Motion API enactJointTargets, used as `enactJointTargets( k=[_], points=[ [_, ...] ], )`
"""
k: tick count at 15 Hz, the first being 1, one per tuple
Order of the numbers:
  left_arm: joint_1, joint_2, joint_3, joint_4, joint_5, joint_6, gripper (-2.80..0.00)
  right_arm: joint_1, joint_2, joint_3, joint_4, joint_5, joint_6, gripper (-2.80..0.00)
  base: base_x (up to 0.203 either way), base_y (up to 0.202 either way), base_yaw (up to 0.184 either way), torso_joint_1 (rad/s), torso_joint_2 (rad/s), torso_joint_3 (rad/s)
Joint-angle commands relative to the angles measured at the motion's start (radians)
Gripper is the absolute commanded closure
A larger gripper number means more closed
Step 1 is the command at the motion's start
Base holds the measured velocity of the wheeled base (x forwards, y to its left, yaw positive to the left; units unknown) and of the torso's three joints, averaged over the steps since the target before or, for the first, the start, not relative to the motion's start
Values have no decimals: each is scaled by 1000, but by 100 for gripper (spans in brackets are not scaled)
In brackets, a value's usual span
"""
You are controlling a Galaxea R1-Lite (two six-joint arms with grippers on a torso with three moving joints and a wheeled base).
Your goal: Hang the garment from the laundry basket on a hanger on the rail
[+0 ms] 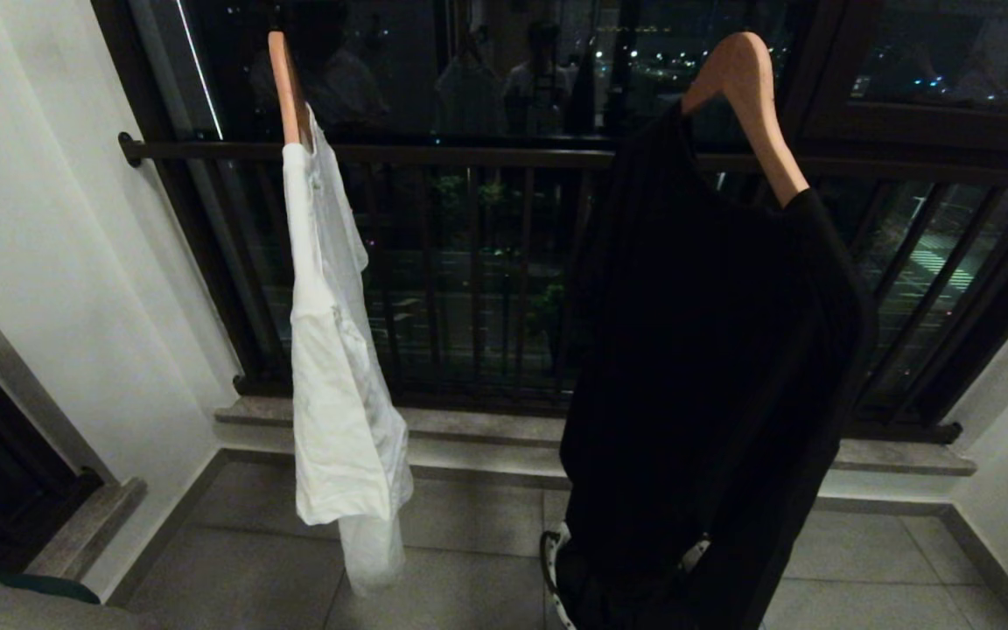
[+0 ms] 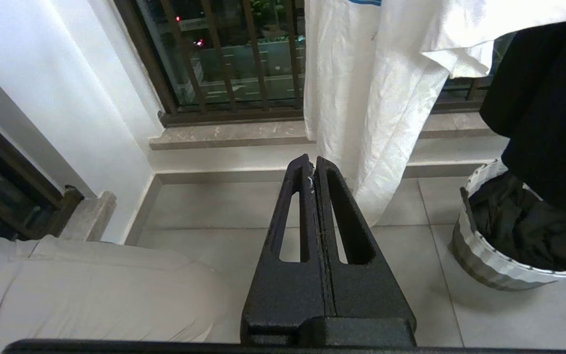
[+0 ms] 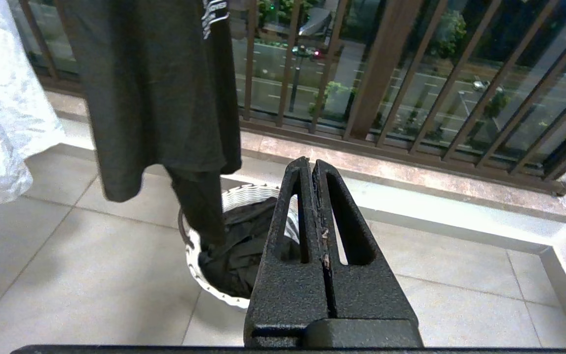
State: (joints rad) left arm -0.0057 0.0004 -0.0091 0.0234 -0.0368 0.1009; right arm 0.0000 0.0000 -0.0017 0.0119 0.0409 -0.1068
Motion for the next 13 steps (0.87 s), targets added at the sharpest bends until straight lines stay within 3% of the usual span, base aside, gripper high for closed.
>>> enactJointTargets(
  k=[1,13],
  points=[
    [0,0,0,3,0,0,0,0,2,0,0,1,-1,0,0,0,0,0,0,0],
    [0,0,0,1,0,-1,0,0,2,0,0,1,-14,0,0,0,0,0,0,0]
  ],
)
